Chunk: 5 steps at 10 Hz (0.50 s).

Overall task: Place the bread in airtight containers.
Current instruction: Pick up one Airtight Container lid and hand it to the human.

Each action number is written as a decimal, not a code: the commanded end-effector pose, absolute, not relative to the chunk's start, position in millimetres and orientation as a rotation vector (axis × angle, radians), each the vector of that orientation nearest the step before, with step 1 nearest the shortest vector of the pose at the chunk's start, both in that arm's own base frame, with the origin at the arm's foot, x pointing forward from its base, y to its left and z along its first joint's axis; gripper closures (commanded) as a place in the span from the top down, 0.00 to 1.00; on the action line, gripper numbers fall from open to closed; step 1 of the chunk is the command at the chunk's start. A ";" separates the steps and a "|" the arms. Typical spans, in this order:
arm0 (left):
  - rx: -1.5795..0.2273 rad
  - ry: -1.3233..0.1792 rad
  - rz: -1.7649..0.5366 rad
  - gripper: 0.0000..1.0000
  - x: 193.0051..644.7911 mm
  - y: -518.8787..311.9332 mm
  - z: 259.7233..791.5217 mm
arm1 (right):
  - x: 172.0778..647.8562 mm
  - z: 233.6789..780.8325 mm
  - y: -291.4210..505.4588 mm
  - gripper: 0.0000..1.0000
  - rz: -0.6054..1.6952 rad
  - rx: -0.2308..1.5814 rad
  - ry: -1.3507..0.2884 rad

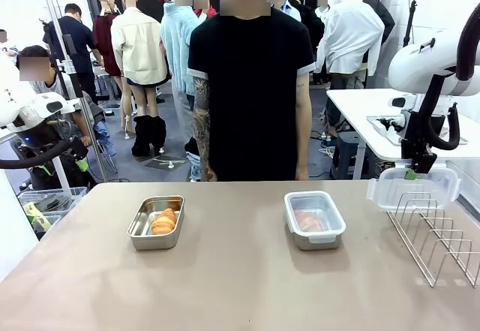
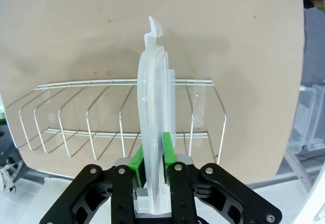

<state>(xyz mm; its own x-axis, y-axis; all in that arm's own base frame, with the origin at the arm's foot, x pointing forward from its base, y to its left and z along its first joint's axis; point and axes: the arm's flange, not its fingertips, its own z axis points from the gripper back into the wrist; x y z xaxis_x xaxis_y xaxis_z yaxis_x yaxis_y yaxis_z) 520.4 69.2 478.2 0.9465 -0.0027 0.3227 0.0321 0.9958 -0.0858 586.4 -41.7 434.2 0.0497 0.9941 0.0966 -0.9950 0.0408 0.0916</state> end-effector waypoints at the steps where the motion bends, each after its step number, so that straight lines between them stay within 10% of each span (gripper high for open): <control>1: -0.080 -0.327 -0.022 1.00 519.1 70.4 480.3 | 584.3 435.3 -37.7 0.00 1.515 0.180 -0.010; 5: -0.080 -0.327 -0.022 1.00 519.1 70.4 480.3 | 581.7 439.9 -37.3 0.00 1.506 0.233 -0.017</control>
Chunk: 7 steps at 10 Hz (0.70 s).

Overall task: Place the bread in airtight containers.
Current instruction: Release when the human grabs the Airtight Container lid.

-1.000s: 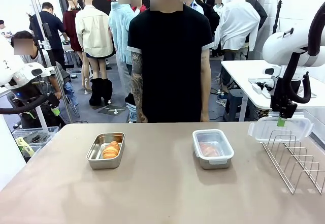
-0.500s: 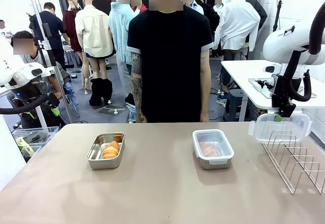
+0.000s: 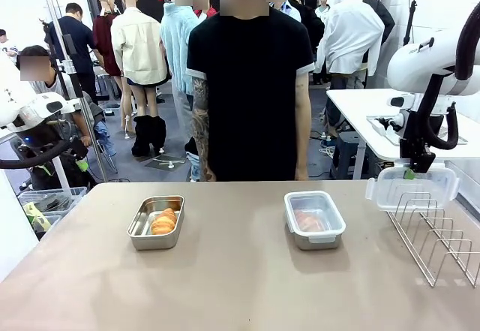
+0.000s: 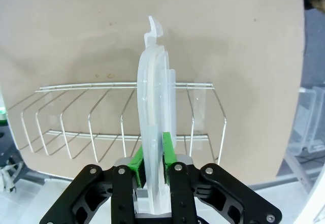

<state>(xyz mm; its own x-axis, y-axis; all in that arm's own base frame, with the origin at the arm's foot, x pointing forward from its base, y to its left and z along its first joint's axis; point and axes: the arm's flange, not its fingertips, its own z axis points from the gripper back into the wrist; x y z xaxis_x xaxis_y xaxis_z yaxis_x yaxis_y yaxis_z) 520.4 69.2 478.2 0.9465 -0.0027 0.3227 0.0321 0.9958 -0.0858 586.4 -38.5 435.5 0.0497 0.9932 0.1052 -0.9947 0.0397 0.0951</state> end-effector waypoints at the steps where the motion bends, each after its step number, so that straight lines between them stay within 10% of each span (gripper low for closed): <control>1: -0.080 -0.327 -0.022 1.00 519.1 70.4 480.3 | 586.8 435.0 -39.0 0.00 1.526 0.148 -0.009; 7: -0.080 -0.327 -0.022 1.00 519.1 70.4 480.3 | 543.8 483.4 -21.6 0.00 1.653 0.075 -0.067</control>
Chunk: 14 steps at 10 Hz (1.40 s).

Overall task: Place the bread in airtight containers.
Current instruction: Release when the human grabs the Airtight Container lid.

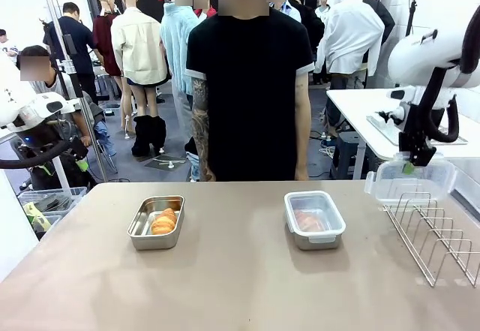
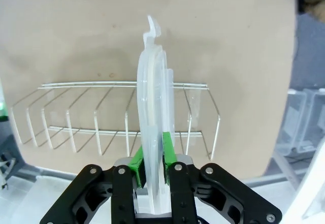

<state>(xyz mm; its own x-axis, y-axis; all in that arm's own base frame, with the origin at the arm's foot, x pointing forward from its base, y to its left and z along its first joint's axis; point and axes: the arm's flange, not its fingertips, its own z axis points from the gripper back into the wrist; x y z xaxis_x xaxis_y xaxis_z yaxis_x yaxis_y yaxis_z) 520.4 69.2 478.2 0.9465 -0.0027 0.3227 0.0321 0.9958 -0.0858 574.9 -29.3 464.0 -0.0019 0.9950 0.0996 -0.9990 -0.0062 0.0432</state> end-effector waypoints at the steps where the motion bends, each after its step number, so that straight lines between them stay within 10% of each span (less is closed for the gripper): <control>1: -0.080 -0.327 -0.022 1.00 519.1 70.4 480.3 | 534.8 504.4 -11.1 0.00 1.681 0.032 -0.107; 8: -0.080 -0.327 -0.022 1.00 519.1 70.4 480.3 | 543.0 589.1 127.9 0.00 1.969 -0.361 -0.582; 14: -0.080 -0.327 -0.022 1.00 519.1 70.4 480.3 | 597.4 567.9 172.5 0.00 1.902 -0.367 -0.555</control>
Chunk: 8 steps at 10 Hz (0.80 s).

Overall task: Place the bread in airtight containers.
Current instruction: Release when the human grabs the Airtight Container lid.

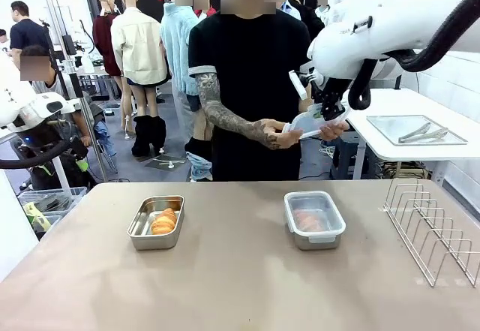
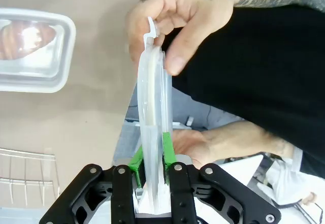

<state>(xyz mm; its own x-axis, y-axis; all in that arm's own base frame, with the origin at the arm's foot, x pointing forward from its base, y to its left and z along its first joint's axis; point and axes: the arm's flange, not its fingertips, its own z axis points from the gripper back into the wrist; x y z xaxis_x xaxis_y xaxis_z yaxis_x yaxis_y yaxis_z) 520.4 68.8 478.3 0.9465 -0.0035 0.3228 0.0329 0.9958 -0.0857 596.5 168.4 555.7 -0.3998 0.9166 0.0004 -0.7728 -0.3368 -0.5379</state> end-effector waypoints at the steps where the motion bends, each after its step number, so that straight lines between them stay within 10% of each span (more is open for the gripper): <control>1: -0.080 -0.327 -0.022 1.00 519.1 70.4 480.3 | 597.9 567.9 171.1 0.00 1.901 -0.359 -0.554; 4: -0.080 -0.327 -0.022 1.00 519.1 70.4 480.3 | 595.6 576.7 163.9 0.10 1.889 -0.303 -0.522; 8: -0.080 -0.327 -0.022 1.00 519.1 70.4 480.3 | 552.9 602.0 127.2 0.89 1.867 -0.163 -0.490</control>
<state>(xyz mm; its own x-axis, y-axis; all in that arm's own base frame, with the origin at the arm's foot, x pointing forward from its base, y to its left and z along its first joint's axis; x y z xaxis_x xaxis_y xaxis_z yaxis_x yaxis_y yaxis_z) 520.3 69.1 478.3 0.9465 -0.0029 0.3228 0.0323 0.9958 -0.0858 569.2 142.3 596.8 -0.3451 0.9349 0.0826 -0.8576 -0.2784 -0.4325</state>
